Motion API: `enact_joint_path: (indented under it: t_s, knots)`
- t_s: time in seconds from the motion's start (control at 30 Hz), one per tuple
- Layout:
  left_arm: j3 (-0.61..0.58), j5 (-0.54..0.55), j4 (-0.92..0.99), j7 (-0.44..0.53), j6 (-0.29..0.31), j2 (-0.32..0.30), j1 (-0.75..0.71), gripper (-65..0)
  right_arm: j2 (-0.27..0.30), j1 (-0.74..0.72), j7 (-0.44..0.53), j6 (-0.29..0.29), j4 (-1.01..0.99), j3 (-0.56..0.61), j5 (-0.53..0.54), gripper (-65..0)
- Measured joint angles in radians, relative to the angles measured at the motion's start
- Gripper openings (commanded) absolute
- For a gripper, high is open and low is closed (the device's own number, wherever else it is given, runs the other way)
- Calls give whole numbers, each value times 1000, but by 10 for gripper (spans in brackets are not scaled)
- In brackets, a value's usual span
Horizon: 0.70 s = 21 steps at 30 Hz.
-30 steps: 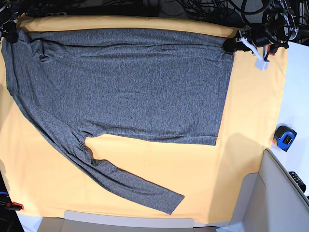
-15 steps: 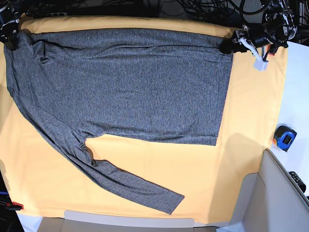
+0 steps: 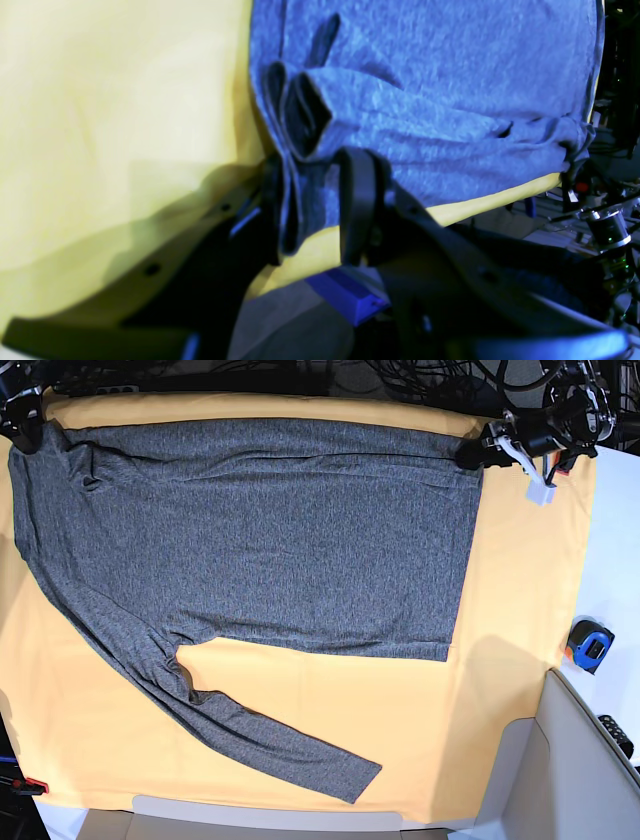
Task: Fold the T-shirt properly
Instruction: 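Drag the grey shirt by its collar edge toward the robot with both grippers, then open both grippers and lift them off the collar edge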
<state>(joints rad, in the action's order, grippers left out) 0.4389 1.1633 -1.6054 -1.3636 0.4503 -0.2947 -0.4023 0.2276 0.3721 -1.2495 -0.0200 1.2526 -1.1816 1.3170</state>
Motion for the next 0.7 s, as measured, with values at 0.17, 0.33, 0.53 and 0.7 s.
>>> enact_joint_path:
  t_s: [0.17,0.33,0.53,0.7]
  knots:
    - [2,1,0,-1,0,-2,-2,-475,2,6,-7,0,0,1,0,-395]
    - [2,8,0,-1,1,-2,-5,-446,2,11,-16,0,0,-3,1,-395]
    - [104,-20,0,-5,3,-8,-10,-443,2,19,-79,14,2,-66,-17,-395]
    - [147,-23,0,-19,-1,-37,-10,-443,0,32,-90,36,82,-82,-89,-395]
